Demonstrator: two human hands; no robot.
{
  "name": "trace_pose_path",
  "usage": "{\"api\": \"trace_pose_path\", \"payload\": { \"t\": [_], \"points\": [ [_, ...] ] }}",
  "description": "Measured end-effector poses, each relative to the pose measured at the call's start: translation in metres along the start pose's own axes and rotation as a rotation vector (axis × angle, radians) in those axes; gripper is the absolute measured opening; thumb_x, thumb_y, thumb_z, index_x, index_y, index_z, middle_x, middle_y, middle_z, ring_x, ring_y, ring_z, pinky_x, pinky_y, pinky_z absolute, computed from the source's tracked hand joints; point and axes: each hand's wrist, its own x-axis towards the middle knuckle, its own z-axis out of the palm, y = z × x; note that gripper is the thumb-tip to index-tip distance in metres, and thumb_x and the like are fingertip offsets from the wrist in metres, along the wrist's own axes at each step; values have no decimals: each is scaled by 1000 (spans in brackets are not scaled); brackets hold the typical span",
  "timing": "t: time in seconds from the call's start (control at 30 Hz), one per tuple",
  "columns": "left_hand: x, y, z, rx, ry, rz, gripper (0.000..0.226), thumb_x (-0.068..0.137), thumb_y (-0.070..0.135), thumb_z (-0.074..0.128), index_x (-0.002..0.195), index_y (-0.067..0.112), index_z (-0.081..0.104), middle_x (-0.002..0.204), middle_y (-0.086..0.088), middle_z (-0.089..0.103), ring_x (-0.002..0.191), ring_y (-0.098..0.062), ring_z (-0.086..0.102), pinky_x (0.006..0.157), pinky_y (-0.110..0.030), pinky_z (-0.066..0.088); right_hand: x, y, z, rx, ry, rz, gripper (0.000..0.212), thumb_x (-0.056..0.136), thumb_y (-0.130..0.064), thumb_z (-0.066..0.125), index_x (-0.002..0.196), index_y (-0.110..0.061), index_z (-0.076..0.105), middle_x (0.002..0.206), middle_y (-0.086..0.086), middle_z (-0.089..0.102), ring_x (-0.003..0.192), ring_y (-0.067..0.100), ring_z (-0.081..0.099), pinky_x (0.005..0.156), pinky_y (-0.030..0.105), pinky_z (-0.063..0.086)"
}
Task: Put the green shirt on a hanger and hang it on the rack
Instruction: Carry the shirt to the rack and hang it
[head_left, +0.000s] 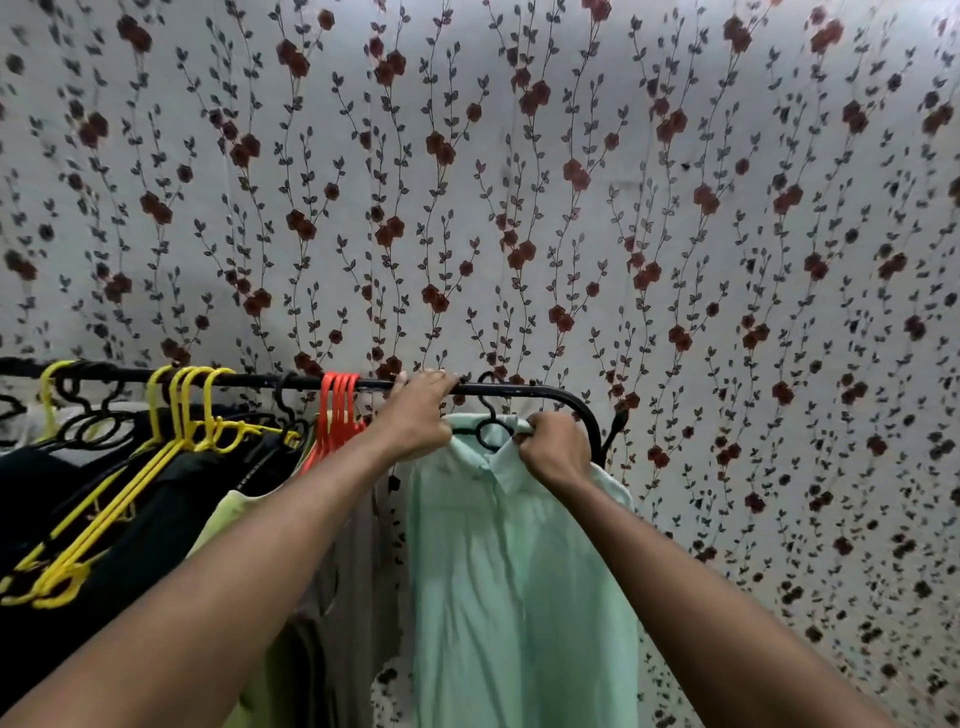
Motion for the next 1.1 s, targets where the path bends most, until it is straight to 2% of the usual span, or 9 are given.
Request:
{"api": "trace_pose_path", "payload": {
  "t": [0.2,0.37,0.4,0.5,0.6,0.77,0.83,0.93,1.1],
  "points": [
    [4,1,-1,-5,-6,0,87,80,0,52,160,20,26,169,-4,22,158,-18,13,130,-50,6,10,-16,-19,46,83,-33,12,92,-27,70,92,-18,79,83,4,75,77,26,70,66,38,60],
    [7,1,0,-12,-6,-13,92,76,-6,51,160,20,25,169,-6,21,158,-20,13,129,-51,9,-6,-4,-22,13,101,-40,11,94,-28,70,94,-21,78,85,2,75,71,21,62,53,24,36],
    [7,0,0,-18,-5,-19,92,77,-7,51,160,21,24,169,-6,21,158,-19,12,129,-51,8,-10,-1,-21,0,100,-46,11,94,-28,70,94,-21,78,85,2,74,72,20,62,53,23,36],
    [8,-1,0,-21,0,-34,91,80,-9,50,161,22,22,170,-4,17,158,-19,8,130,-50,3,-19,6,-20,-47,101,-96,12,94,-27,69,94,-18,77,79,-1,67,71,20,63,57,27,45],
    [8,1,2,-20,-4,-39,93,80,-11,47,162,23,18,171,-4,13,159,-19,4,128,-53,-3,-23,6,-21,-67,81,-127,13,93,-28,68,95,-18,77,84,2,72,74,23,67,58,30,53],
    [7,-3,7,27,0,-9,98,79,-12,45,162,25,9,171,-2,3,158,-17,-6,125,-51,-14,-29,6,-22,-51,59,-131,9,92,-29,72,97,-22,78,77,-3,68,63,14,53,45,18,24],
    [3,-5,8,32,3,-4,100,81,-13,47,162,29,4,171,0,-4,153,-13,-15,120,-45,-20,-30,5,-23,-33,50,-121,9,92,-26,72,97,-21,77,83,-1,72,66,14,53,46,18,23],
    [-7,-5,15,46,23,-20,107,81,-16,48,160,34,-4,169,4,-14,147,-10,-25,116,-42,-23,-32,3,-27,-13,27,-96,9,93,-24,70,95,-19,76,76,-1,63,66,15,50,46,19,22],
    [-23,3,20,43,52,-14,105,82,-11,50,161,32,-4,170,2,-12,155,-16,-16,116,-42,-13,-32,7,-31,-18,-6,-103,10,95,-23,68,97,-16,76,74,-3,57,65,13,49,47,20,23]
  ]
}}
